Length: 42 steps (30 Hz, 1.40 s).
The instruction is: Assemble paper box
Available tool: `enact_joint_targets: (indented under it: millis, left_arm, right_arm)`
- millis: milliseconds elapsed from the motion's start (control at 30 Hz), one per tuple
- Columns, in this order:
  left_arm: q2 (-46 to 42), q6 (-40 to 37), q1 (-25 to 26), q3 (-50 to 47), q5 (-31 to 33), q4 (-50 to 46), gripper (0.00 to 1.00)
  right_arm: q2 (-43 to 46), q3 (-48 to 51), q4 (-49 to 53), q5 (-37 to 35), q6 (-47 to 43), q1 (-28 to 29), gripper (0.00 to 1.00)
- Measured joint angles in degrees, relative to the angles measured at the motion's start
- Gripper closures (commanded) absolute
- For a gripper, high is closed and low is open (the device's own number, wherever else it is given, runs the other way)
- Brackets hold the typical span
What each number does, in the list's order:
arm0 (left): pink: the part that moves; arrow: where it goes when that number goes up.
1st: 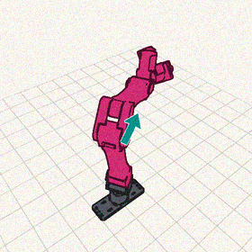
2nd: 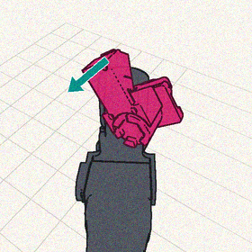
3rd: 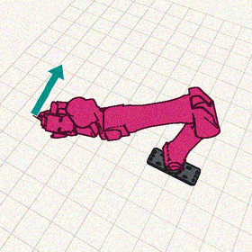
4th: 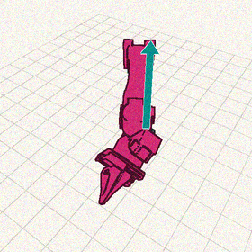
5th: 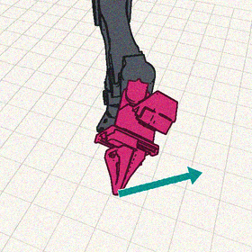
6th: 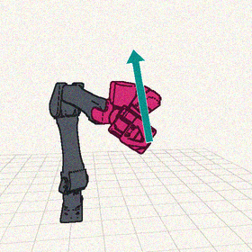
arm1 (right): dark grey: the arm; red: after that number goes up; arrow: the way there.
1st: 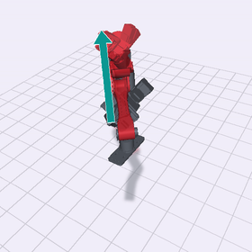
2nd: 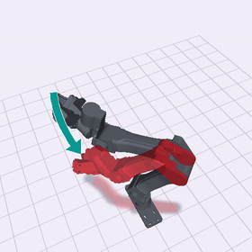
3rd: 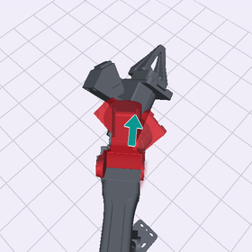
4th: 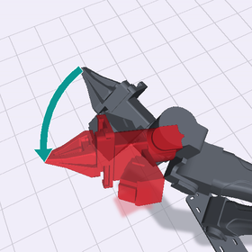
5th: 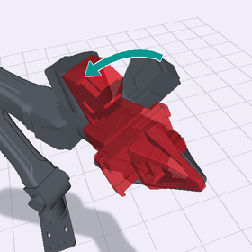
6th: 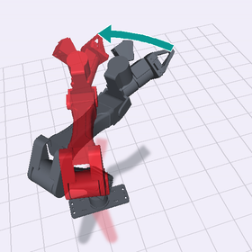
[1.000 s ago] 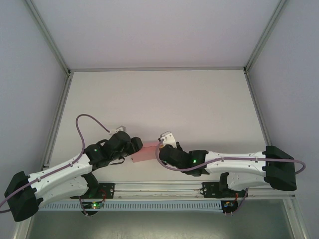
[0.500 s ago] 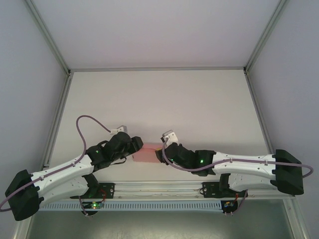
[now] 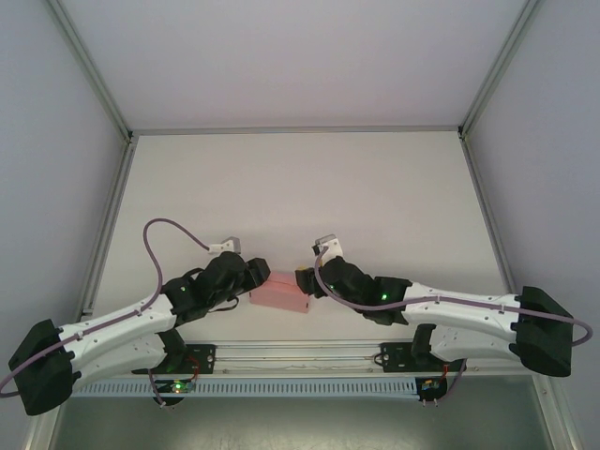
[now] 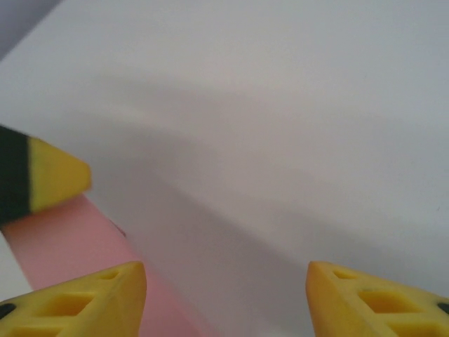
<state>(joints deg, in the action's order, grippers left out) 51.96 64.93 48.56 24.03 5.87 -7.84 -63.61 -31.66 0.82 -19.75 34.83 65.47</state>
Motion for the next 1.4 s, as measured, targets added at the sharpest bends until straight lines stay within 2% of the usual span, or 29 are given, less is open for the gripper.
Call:
enact_joint_targets:
  millis: [100, 233, 367, 667, 733, 833, 1033, 1100, 1200, 1300, 1367, 1400]
  left_arm:
    - [-1.0, -0.4, 0.5, -1.3, 0.4, 0.8, 0.48]
    - [-2.4, -1.3, 1.4, -3.5, 1.6, 3.1, 0.49]
    - [-3.7, -2.0, 1.9, -6.0, 2.8, 6.3, 0.52]
    - [-8.7, -2.0, 2.4, -10.8, 4.4, 10.4, 0.58]
    - [-10.4, -1.9, 2.4, -11.7, 4.9, 10.4, 0.63]
    - [-12.2, -1.9, 2.4, -12.9, 5.7, 10.7, 0.81]
    - [-13.0, -1.9, 2.4, -15.9, 6.4, 15.9, 0.87]
    - [-13.2, -2.0, 2.4, -17.0, 6.6, 17.9, 0.80]
    - [-13.0, -2.4, 2.4, -17.7, 6.9, 19.8, 0.81]
    - [-10.2, -3.3, 2.4, -16.6, 7.5, 20.5, 0.88]
    - [-6.4, -3.8, 2.4, -15.4, 8.1, 22.3, 1.00]
    - [-4.3, -3.9, 2.3, -14.7, 8.4, 23.1, 1.00]
  right_arm:
    - [-1.4, 1.5, -0.7, 2.2, 1.5, 0.4, 0.42]
    - [-2.0, 2.3, -2.8, 1.4, 2.4, 2.2, 0.44]
    - [-2.8, 3.7, -6.4, -0.5, 2.8, 3.8, 0.59]
    - [-3.5, 8.2, -16.2, -0.5, 4.1, 4.2, 0.60]
    - [-4.6, 8.1, -17.6, -0.3, 3.8, 4.2, 0.62]
    - [-5.9, 7.8, -19.0, -0.3, 3.6, 4.2, 0.65]
    - [-6.2, 8.2, -20.5, -0.5, 3.4, 4.2, 0.67]
    - [-6.2, 8.6, -21.3, -0.5, 3.4, 4.2, 0.68]
    - [-6.2, 9.0, -22.1, -0.5, 3.4, 4.1, 0.70]
    - [-6.3, 8.9, -22.4, -0.7, 3.1, 4.0, 0.72]
    - [-6.4, 8.9, -22.3, -1.4, 2.9, 3.7, 0.72]
    - [-6.4, 9.0, -22.3, -1.8, 2.8, 3.5, 0.74]
